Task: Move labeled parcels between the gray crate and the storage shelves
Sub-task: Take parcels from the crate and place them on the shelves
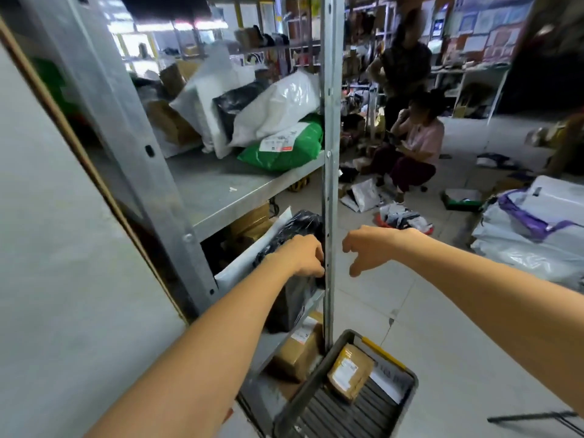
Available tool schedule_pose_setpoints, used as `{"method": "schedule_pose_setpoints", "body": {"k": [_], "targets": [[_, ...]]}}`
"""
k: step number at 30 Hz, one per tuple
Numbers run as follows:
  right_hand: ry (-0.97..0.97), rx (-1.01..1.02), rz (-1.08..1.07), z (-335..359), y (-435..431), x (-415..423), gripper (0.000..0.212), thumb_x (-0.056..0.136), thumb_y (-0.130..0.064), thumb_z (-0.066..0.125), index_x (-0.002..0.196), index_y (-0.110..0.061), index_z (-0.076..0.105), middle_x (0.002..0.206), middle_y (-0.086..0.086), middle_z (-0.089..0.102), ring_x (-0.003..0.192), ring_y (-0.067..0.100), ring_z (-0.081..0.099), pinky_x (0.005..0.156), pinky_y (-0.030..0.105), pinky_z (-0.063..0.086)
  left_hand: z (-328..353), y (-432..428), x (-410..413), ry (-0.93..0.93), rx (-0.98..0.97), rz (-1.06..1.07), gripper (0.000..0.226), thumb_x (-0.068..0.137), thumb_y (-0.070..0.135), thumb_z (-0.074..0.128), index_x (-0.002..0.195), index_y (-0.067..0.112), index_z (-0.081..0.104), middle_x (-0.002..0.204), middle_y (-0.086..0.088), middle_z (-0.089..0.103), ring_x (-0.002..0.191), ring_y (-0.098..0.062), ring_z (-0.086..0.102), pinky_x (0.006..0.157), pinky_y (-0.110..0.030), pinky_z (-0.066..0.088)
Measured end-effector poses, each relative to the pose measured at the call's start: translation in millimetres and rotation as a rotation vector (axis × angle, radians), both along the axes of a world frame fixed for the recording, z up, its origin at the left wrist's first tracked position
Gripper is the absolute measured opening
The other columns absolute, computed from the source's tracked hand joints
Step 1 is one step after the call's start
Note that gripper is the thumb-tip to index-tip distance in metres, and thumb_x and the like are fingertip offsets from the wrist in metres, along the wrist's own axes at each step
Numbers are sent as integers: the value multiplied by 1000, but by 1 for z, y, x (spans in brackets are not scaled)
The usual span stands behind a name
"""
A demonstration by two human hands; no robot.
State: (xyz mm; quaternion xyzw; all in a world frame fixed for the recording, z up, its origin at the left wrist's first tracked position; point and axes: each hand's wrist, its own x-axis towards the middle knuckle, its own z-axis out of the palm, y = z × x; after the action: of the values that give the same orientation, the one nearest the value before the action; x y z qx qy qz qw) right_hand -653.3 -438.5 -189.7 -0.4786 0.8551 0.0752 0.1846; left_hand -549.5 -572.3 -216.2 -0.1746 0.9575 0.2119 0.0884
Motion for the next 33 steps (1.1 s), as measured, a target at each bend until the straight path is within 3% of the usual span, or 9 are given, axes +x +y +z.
{"method": "schedule_pose_setpoints", "body": {"k": [6,11,13,16,19,23,28,31,33], "targets": [[68,17,129,22,-13,56,54,76,-45,71,121,-17,61,119,5,63,107,25,60,89,43,54,21,-4,72,28,-53,77,32,81,21,71,112,15,69,109,-7,69,95,-23,63,79,-33,53],[109,-13,250,48,-30,96,38,81,-40,67,104,-11,64,91,4,61,81,20,56,63,30,44,35,-9,130,68,-92,226,41,81,21,73,121,15,65,115,-6,63,91,-18,57,79,-29,49],[119,-44,303,53,-35,111,37,82,-40,67,103,-10,62,85,0,58,74,16,53,60,29,42,41,-10,156,65,-115,295,42,83,21,72,123,11,63,117,-8,63,95,-21,60,81,-30,50],[128,-56,406,54,-42,132,49,78,-45,70,116,-15,63,102,2,66,90,21,62,77,36,55,50,-7,193,67,-97,410,41,82,20,71,122,11,65,116,-11,66,101,-25,63,90,-36,53],[106,-93,483,59,-46,157,62,78,-45,72,133,-22,53,124,1,59,98,21,58,88,41,53,58,2,230,88,-78,523,40,82,20,71,121,11,65,120,-9,65,105,-25,62,91,-34,51],[40,-108,629,68,-60,201,61,82,-38,71,136,-19,51,132,1,57,117,21,55,102,38,46,60,21,302,49,-50,722,44,82,21,71,124,15,62,122,-6,63,106,-23,60,88,-31,49],[8,-82,829,73,-79,295,66,80,-42,74,137,-21,48,137,0,49,120,22,52,103,37,43,60,56,434,-31,-75,1040,40,80,25,71,119,20,63,114,-4,60,101,-22,60,82,-30,50],[-15,-101,992,77,-82,366,65,82,-42,72,138,-21,46,138,0,48,122,20,50,104,35,42,70,90,509,-92,-100,1183,20,82,26,68,101,24,63,101,-5,59,103,-26,60,78,-30,47],[-29,-108,1122,82,-77,412,65,85,-41,69,140,-19,44,139,-1,46,125,19,47,104,33,41,83,113,550,-103,-120,1267,13,85,21,66,96,22,61,99,-11,61,93,-27,59,74,-31,44]]}}
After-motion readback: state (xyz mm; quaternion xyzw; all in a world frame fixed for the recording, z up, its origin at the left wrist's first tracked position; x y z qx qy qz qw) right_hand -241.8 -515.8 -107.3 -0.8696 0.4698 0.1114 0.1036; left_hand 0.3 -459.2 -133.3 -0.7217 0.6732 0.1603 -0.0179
